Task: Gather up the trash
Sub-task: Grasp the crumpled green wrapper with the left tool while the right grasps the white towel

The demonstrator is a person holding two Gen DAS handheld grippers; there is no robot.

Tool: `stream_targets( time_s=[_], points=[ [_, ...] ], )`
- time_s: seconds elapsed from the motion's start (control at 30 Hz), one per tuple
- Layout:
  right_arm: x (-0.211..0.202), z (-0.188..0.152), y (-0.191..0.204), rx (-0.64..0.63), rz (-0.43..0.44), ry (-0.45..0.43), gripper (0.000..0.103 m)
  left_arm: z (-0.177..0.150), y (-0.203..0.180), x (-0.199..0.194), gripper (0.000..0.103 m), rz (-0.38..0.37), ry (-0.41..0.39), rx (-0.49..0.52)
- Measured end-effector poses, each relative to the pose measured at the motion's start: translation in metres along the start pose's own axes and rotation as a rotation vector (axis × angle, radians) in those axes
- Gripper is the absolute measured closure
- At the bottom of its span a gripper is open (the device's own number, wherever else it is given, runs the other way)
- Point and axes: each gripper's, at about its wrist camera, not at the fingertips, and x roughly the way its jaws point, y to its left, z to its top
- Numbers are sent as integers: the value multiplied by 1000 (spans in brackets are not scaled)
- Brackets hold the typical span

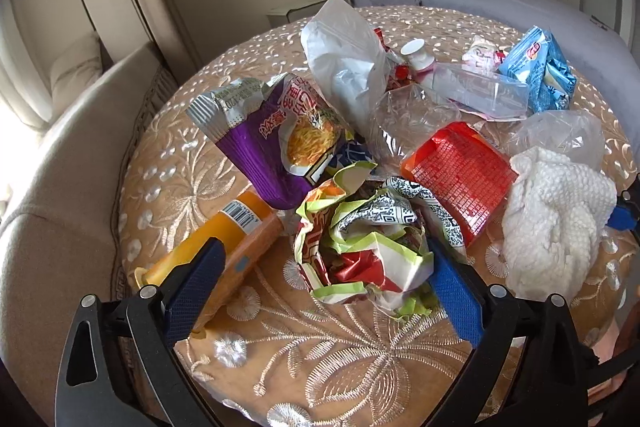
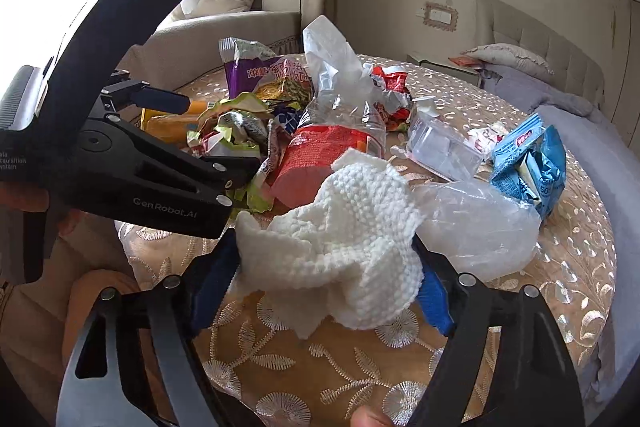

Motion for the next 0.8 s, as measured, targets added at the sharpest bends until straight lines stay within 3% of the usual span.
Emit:
stream_targets(
  time_s=[0.03, 0.1, 0.13, 0.17, 0.23, 0.33, 0.53, 0.67, 0.8],
  points=[
    [5, -3, 4, -19, 0, 18, 42, -1, -3, 0, 18, -11, 1, 10],
    [3, -7, 10, -47, 5, -17, 52, 0, -8, -3, 43, -35, -5, 30],
    [2, -8, 14, -65, 25, -22, 66, 0, -10, -5, 45, -44, -7, 40],
    [1, -8, 16, -74, 31, -25, 72, 1, -13, -4, 46, -39, -8, 50],
    [-4, -9, 17, -84, 15, -46, 76, 1, -14, -5, 47, -42, -11, 63],
    [-20, -5, 11, -82, -7, -89, 78, 6, -11, -11, 48, -46, -19, 45],
    [-80, 3, -29, -16, -12, -221, 78, 18, -14, -46, 48, -41, -108, 57],
    [-119, 2, -56, 3, -60, -301, 78, 23, -37, -65, 48, -59, -149, 95],
    [-152, -11, -87, 22, -111, -330, 77, 25, -85, -92, 48, -135, -204, 172]
  ],
)
